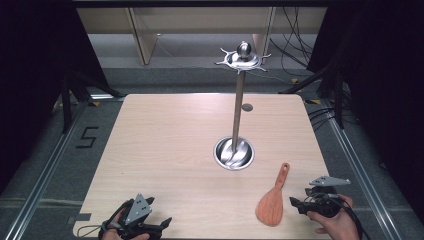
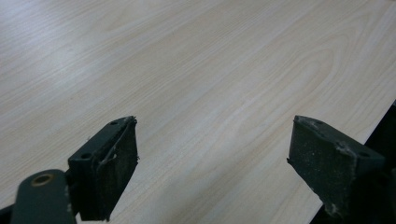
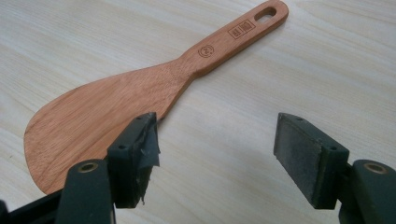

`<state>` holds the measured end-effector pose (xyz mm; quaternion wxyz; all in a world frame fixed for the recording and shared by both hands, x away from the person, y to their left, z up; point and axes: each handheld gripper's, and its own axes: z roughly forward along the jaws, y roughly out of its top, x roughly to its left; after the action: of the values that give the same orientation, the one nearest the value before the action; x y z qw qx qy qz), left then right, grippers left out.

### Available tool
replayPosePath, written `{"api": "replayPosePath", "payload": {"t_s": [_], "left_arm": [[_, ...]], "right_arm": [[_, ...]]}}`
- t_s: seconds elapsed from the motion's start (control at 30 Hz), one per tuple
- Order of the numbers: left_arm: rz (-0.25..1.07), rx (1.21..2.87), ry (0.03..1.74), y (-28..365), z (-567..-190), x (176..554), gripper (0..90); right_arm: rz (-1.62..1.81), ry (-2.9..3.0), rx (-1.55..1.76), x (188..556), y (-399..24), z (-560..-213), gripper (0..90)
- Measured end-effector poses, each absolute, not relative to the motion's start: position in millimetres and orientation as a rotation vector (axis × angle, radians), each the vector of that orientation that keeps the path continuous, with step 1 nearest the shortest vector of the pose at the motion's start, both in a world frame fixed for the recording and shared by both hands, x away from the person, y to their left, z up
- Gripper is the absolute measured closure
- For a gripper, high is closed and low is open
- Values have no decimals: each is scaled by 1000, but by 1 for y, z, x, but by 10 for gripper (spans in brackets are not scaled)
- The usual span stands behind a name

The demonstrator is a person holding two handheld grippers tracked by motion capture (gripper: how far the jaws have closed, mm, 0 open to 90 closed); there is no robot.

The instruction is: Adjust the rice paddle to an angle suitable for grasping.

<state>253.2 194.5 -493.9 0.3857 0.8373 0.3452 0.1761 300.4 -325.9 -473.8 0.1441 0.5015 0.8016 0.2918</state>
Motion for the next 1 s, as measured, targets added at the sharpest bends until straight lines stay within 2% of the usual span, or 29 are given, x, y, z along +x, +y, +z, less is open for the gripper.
{"api": "replayPosePath", "payload": {"t_s": [0.07,0.4,0.43,0.7,1.0], "left_arm": [[435,2087,895,193,-496,252,151],[445,2111,903,195,-496,252,151],[448,2116,913,195,-495,252,151],[449,2121,909,196,-495,251,151],[458,2112,907,196,-495,251,151]], "right_arm": [[835,2308,1501,299,-324,-472,319],[826,2311,1458,306,-322,-470,324],[824,2301,1533,306,-319,-468,324],[806,2309,1482,328,-317,-465,329],[775,2278,1607,357,-301,-460,345]]}}
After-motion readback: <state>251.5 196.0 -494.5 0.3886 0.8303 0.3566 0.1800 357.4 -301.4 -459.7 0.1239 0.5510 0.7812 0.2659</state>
